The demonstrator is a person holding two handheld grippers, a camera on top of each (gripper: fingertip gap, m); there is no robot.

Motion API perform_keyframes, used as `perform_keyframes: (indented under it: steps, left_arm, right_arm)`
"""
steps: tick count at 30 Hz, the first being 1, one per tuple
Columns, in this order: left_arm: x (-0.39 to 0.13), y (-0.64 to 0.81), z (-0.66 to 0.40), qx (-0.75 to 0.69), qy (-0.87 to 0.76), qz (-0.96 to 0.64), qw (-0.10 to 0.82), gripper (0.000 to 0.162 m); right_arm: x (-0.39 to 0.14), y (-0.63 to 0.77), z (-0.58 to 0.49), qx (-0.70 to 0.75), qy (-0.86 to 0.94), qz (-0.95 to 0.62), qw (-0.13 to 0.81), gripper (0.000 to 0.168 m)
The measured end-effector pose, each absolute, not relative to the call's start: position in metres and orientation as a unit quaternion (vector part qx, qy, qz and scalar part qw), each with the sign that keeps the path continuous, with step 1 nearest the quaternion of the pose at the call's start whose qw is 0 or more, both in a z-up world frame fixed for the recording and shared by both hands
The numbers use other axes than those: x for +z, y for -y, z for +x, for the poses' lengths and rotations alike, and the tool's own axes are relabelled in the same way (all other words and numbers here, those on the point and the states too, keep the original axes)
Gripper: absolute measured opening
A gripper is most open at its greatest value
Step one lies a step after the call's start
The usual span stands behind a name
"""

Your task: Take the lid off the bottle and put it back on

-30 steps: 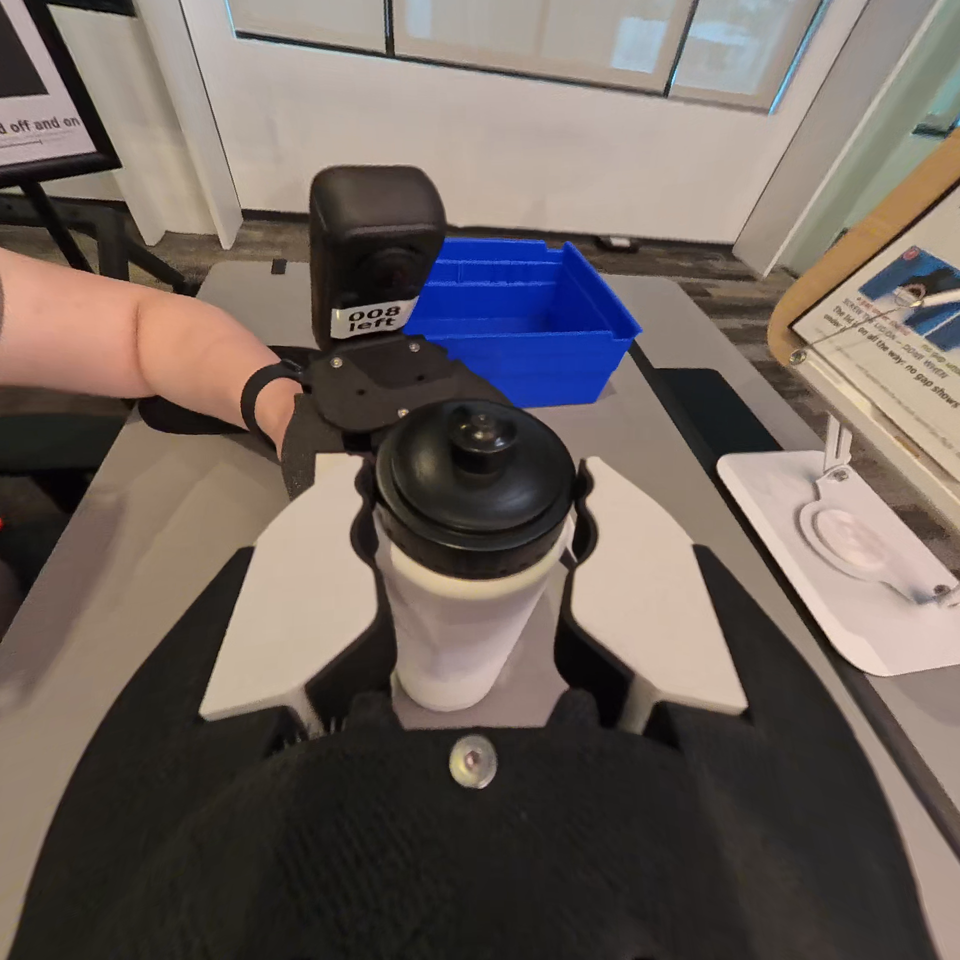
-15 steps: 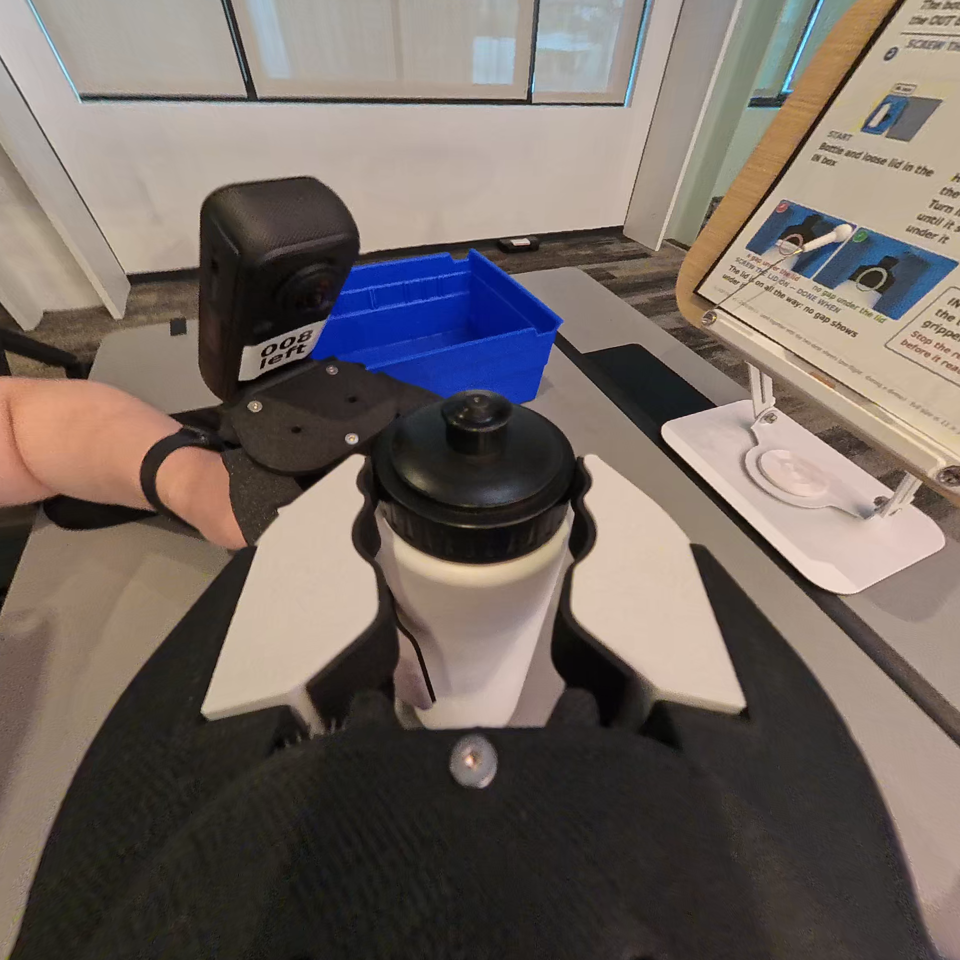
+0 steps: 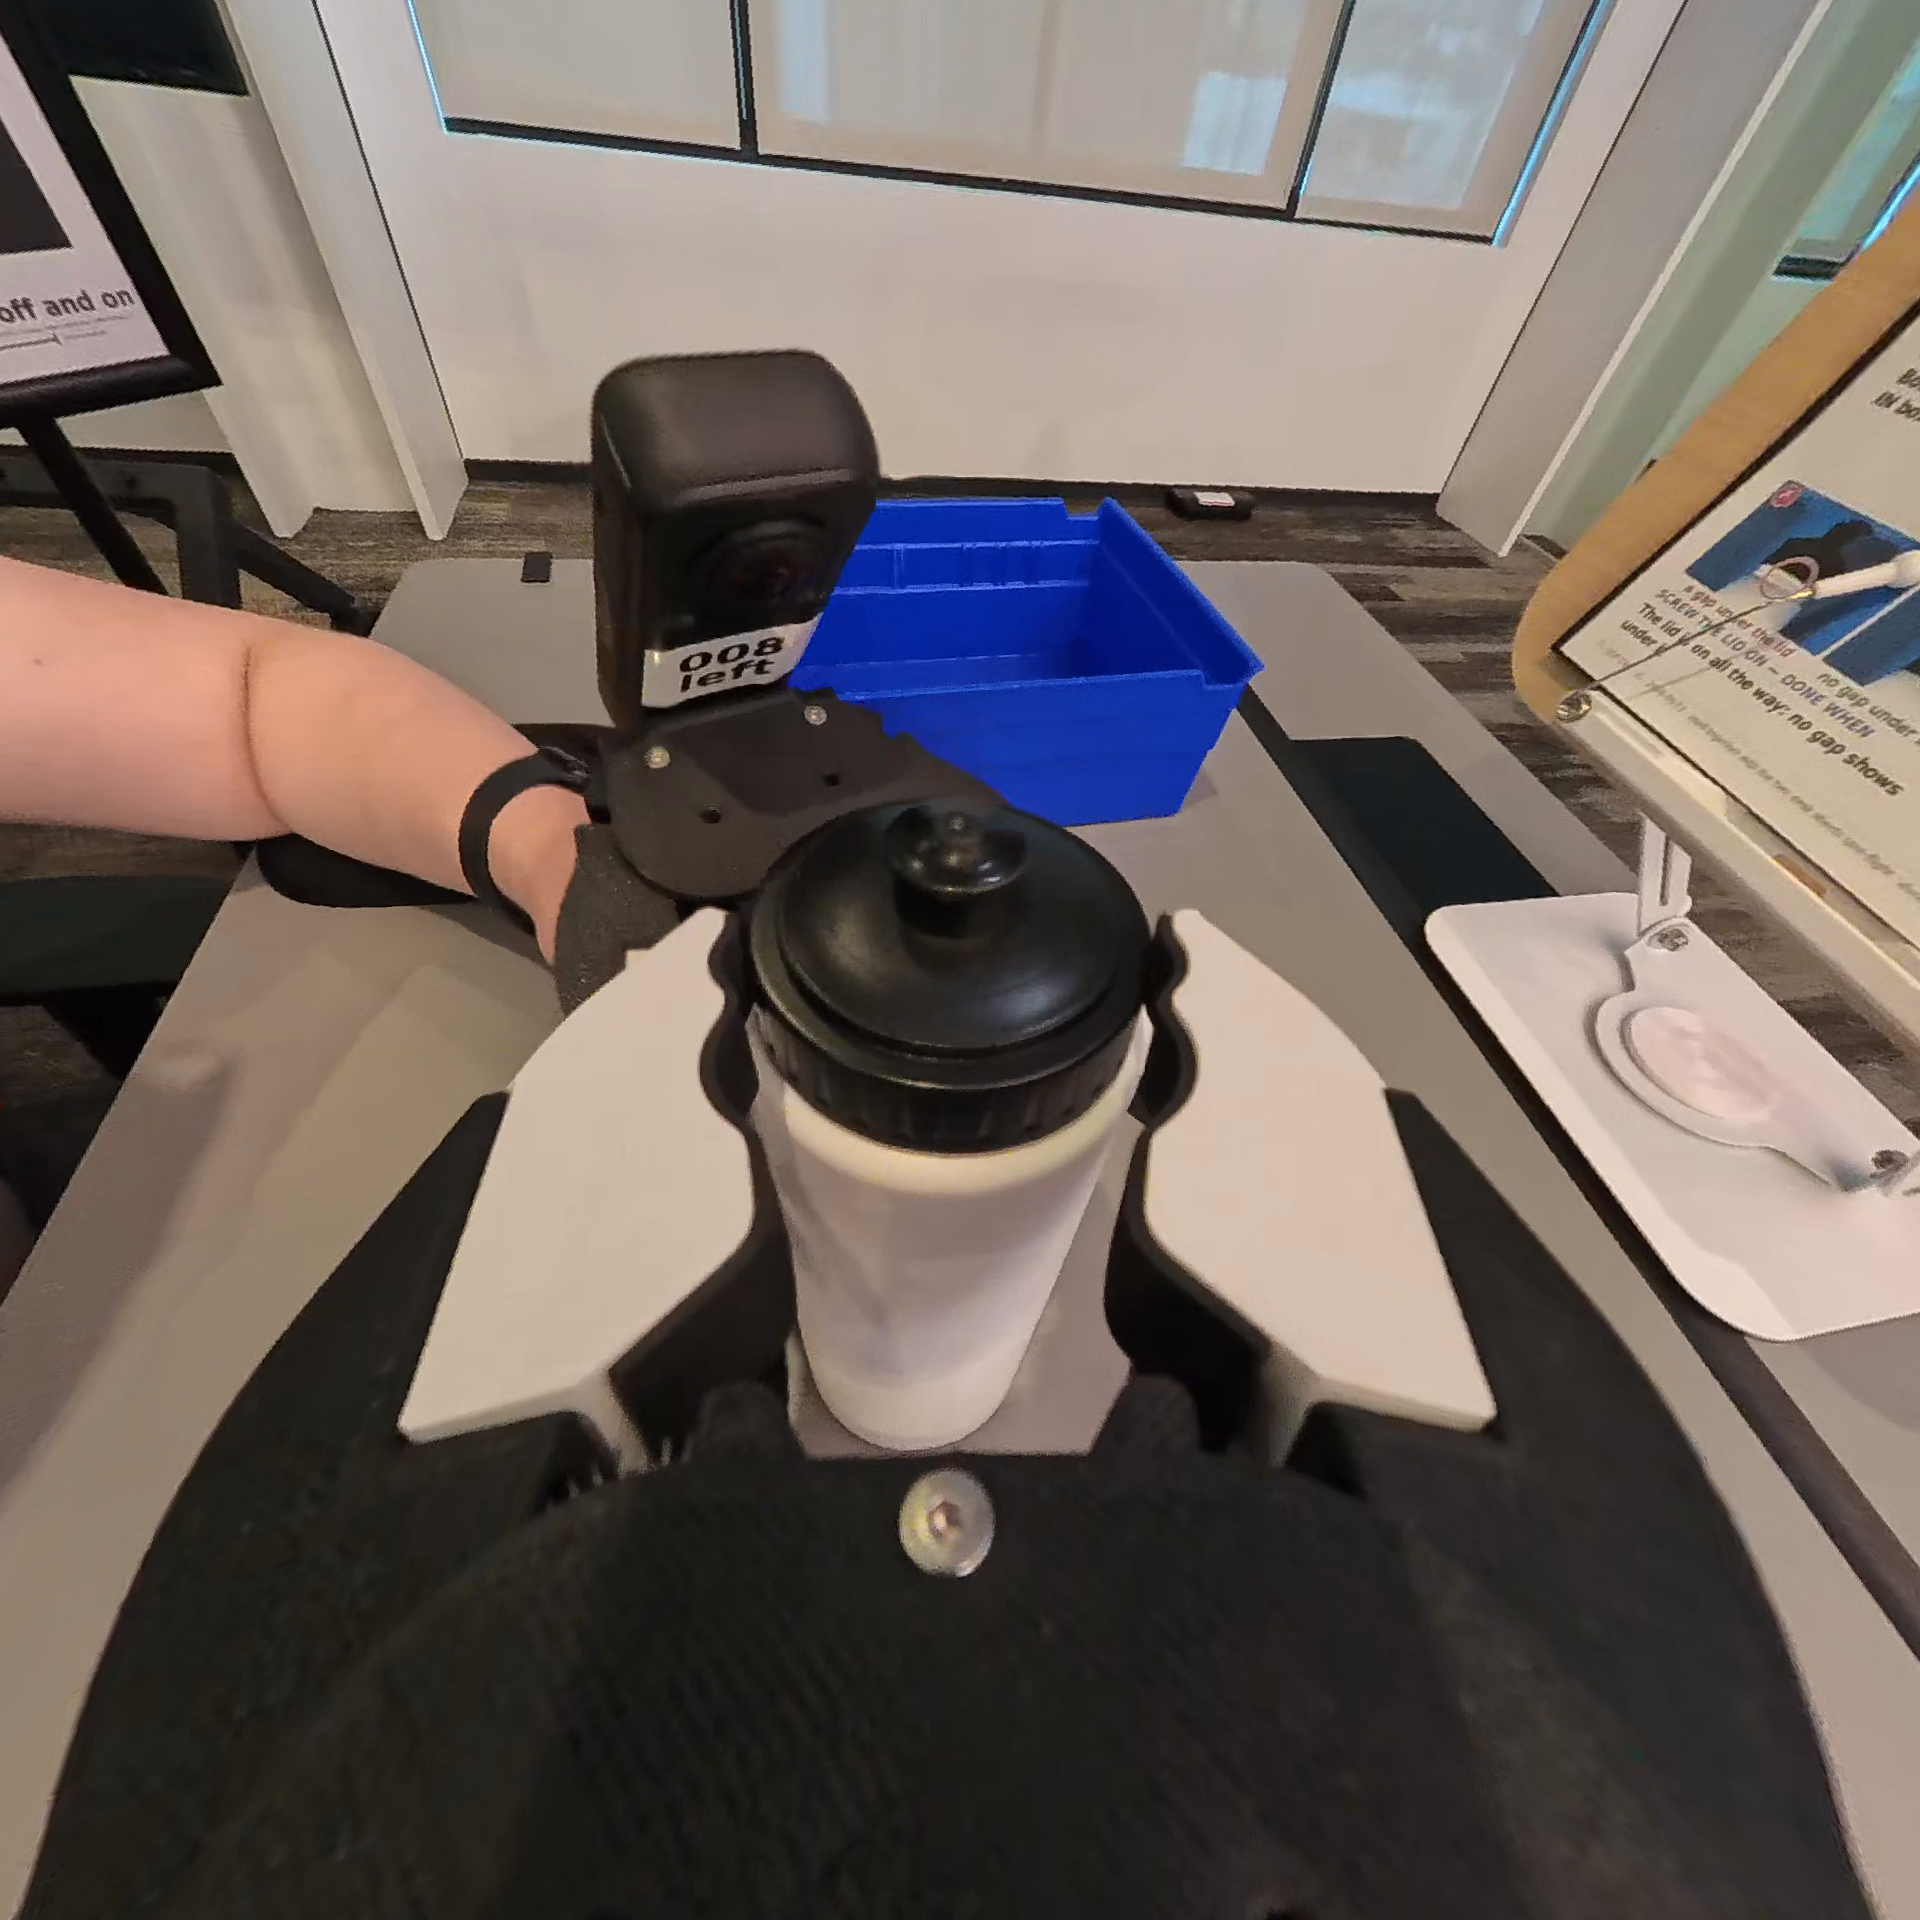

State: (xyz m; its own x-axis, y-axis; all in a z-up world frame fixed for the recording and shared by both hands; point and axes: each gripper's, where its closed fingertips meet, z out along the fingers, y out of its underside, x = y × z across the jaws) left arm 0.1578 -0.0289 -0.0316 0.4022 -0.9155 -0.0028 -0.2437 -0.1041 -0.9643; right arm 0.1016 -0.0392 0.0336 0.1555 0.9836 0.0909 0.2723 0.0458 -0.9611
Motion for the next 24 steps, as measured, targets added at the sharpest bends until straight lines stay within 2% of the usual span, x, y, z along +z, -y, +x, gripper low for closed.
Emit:
perform_keyframes:
  steps: [16,21,24]
  left_arm:
    - [-0.035,0.016,0.151,-0.281,-0.408,-0.710,0.501,0.099]
    - [-0.022,0.027,0.156,-0.381,-0.427,-0.628,0.528,0.095]
    - [-0.026,0.034,0.160,-0.436,-0.436,-0.614,0.493,0.096]
  right_arm:
    - [0.033,0.027,0.103,0.352,0.504,-0.611,0.499,0.075]
    - [0.034,0.034,0.108,0.387,0.533,-0.571,0.489,0.075]
    - [0.034,0.036,0.110,0.407,0.538,-0.562,0.478,0.075]
